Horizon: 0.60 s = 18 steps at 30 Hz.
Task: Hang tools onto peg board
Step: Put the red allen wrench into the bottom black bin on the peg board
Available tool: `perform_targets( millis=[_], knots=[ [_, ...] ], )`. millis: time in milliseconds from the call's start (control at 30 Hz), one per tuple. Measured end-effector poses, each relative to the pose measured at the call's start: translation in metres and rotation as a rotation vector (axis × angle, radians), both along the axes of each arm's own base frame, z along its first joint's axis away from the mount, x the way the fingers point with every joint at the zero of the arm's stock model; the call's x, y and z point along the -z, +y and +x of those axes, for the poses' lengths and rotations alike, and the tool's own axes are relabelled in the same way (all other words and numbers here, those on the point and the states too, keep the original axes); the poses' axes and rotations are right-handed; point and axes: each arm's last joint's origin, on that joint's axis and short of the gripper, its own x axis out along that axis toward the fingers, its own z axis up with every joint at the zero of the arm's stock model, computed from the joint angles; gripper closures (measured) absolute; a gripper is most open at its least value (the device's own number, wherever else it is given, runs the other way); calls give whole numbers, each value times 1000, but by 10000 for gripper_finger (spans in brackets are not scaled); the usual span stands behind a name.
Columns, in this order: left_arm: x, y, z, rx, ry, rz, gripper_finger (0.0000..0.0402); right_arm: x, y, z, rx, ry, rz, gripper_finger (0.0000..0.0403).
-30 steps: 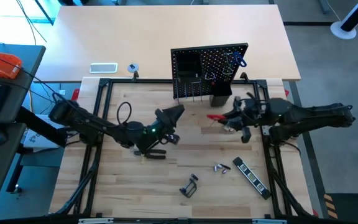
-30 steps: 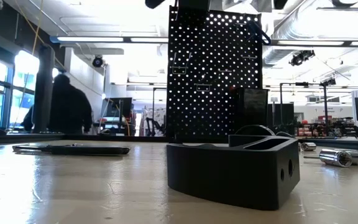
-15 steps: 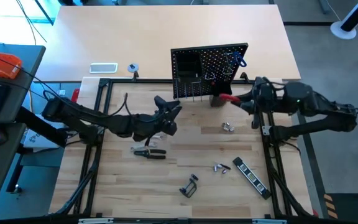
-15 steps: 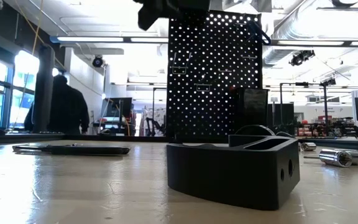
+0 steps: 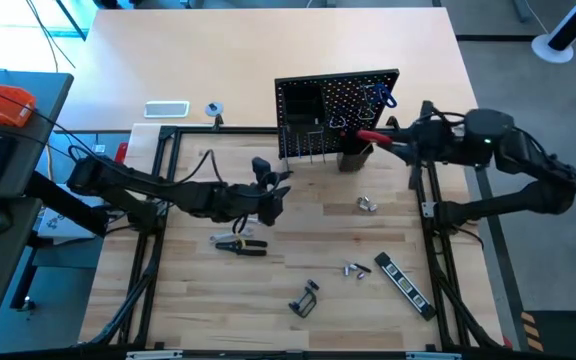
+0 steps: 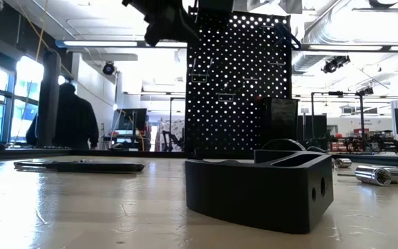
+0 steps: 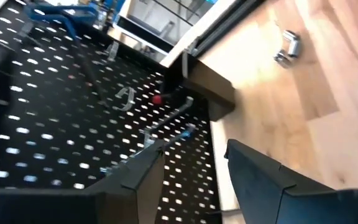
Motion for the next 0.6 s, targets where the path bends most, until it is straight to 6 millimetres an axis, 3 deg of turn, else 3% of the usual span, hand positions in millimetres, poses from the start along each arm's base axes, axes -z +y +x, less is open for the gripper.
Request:
perform_targets(
  millis=[300, 600],
  knots=[
    [19, 7, -4, -9, 14, -40, 235, 16, -23, 15, 43, 204, -92, 357],
    [20, 6, -4, -10, 5, -57, 236, 23, -51, 20, 89, 285, -164, 357]
  ],
)
